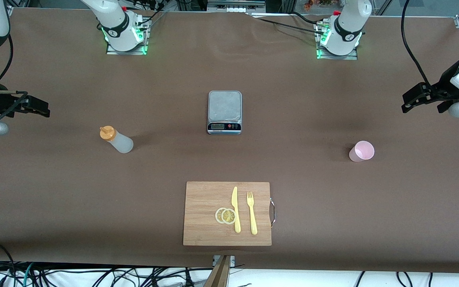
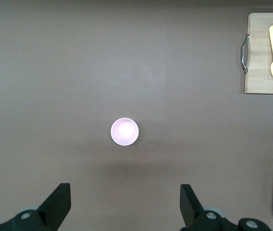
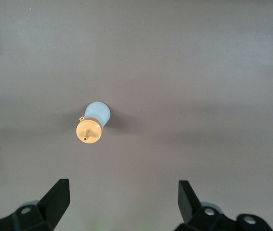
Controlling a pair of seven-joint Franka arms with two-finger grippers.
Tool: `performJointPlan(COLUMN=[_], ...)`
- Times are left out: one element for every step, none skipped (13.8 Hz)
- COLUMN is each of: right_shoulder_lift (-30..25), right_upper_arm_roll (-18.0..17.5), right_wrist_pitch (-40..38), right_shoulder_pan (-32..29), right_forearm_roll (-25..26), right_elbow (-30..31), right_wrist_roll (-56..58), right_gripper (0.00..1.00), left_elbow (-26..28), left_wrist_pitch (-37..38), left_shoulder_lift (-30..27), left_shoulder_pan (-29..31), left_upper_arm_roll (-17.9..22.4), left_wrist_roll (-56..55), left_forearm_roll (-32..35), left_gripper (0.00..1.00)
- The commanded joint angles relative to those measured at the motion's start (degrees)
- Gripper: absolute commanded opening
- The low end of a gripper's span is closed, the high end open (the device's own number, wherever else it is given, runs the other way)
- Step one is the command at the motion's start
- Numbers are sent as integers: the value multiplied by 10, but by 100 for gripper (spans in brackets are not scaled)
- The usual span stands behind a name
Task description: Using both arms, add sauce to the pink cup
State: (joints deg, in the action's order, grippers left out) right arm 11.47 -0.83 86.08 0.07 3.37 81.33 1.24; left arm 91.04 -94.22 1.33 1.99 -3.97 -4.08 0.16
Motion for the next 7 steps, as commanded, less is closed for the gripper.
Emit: performJointPlan(right_shoulder_lift=[-5,-5,-5,-5,-5,-5,-5], right_upper_arm_roll=[-1,-1,-1,-1,-1,-1,-1], right_wrist_pitch=[4,4,4,4,4,5,5], right_shoulder_pan=[-6,-6,-6,-6,-6,-6,-6], right_forearm_roll=[-8,-8,-8,-7,-8,-8,-8], right_elbow=[3,3,3,3,3,3,3], right_wrist_roll=[8,8,8,8,8,8,7], right_gripper=[100,100,100,100,100,100,100], left_elbow=[-17,-24,-24,-25,-25,-25,-25], left_wrist_pitch=[15,15,14,14,14,14,14], left_shoulder_lift=[2,6,7,6,6,7,7], left_shoulder_pan=[12,14,14,14,14,14,14], left_upper_arm_roll=[1,-1,-1,1,1,1,1], left_wrist_roll=[1,-6,-6,-4,-4,-4,-5], left_forearm_roll=[13,13,12,11,11,11,11], left_gripper=[100,100,100,100,100,100,100])
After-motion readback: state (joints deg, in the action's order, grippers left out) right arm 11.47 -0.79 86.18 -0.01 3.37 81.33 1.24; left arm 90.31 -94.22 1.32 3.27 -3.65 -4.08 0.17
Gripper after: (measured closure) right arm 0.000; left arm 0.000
